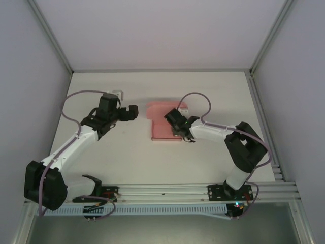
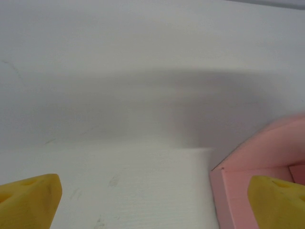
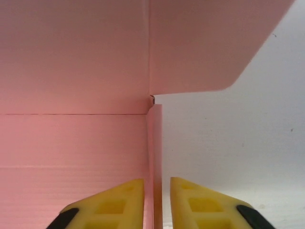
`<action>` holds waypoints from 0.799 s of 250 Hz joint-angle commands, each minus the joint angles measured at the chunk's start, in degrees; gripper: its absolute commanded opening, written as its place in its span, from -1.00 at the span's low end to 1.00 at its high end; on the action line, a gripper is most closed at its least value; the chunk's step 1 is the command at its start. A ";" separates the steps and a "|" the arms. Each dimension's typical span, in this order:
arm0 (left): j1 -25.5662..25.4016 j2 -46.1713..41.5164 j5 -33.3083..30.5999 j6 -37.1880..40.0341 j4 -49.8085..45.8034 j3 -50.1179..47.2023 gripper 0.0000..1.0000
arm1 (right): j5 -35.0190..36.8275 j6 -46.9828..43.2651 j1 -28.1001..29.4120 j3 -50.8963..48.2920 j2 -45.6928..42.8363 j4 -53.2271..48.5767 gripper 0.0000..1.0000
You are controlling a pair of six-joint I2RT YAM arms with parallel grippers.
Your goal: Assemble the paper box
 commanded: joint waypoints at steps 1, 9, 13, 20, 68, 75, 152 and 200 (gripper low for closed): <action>0.41 0.36 9.37 5.93 5.59 -1.03 1.00 | -0.56 -0.82 -0.33 0.98 -1.11 1.34 -0.50; 0.41 0.55 11.25 7.16 6.34 -1.26 0.99 | -0.39 -1.46 -0.34 0.99 -1.96 1.24 -0.47; 0.40 0.73 12.03 7.54 6.59 -1.28 1.00 | -0.30 -1.92 -0.37 1.00 -2.47 1.07 -0.43; 0.39 1.17 13.42 8.66 6.78 -1.21 0.99 | 0.13 -2.69 -0.42 1.21 -3.44 0.68 -0.32; 0.41 7.06 20.47 16.55 5.77 2.78 0.99 | -4.90 -13.67 -5.39 1.52 -11.41 0.87 0.42; 0.40 8.43 20.83 17.92 4.95 3.91 1.00 | -8.45 -16.39 -7.15 1.59 -12.07 1.47 0.51; 0.38 19.85 27.08 32.31 -4.71 14.66 0.97 | -33.49 -50.06 -17.15 13.18 -7.09 -7.82 0.91; 0.23 25.82 27.77 37.26 -10.17 19.42 0.64 | -32.24 -56.44 -18.80 19.26 -2.24 -14.57 0.69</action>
